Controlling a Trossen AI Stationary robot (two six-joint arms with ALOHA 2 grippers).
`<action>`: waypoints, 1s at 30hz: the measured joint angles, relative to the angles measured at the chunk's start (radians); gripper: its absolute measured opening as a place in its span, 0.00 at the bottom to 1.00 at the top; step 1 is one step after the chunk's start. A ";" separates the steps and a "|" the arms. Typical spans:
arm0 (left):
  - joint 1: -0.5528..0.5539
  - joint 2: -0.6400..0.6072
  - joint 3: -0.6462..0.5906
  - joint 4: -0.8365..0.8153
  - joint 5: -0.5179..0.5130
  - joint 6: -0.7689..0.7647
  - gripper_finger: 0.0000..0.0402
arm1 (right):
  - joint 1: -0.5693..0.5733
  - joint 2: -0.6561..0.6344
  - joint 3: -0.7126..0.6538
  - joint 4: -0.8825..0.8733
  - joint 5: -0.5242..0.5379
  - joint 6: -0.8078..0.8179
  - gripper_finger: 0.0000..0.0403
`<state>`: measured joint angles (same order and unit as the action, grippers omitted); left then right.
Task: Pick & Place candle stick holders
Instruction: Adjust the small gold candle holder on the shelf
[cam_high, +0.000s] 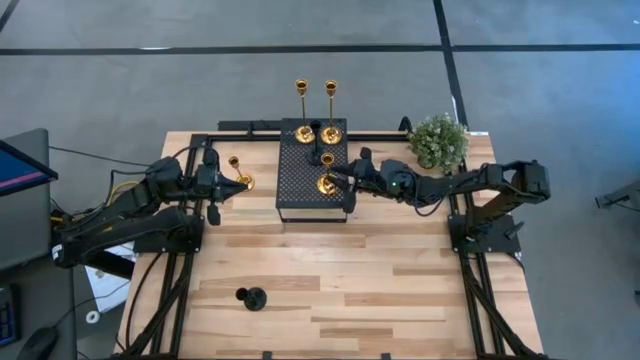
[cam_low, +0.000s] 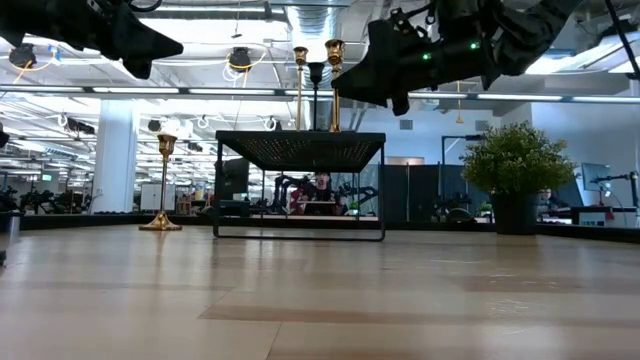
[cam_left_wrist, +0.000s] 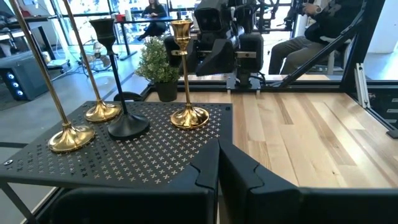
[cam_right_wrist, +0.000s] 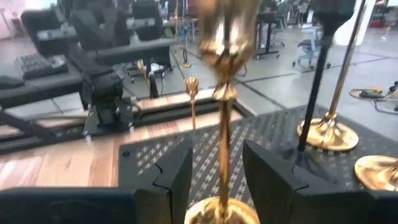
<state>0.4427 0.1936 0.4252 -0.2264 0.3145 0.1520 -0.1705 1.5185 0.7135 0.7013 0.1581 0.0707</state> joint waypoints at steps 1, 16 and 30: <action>0.000 0.000 0.000 0.000 0.000 0.000 0.02 | -0.002 0.016 0.004 0.017 0.000 0.000 0.33; 0.000 0.004 0.000 0.000 0.000 0.000 0.02 | -0.009 0.119 0.050 0.032 0.000 -0.002 0.28; 0.000 0.004 0.000 0.000 0.000 0.000 0.02 | -0.009 0.106 0.050 0.032 0.001 -0.037 0.04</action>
<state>0.4426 0.1974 0.4252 -0.2268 0.3149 0.1520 -0.1795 1.6245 0.7639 0.7334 0.1588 0.0338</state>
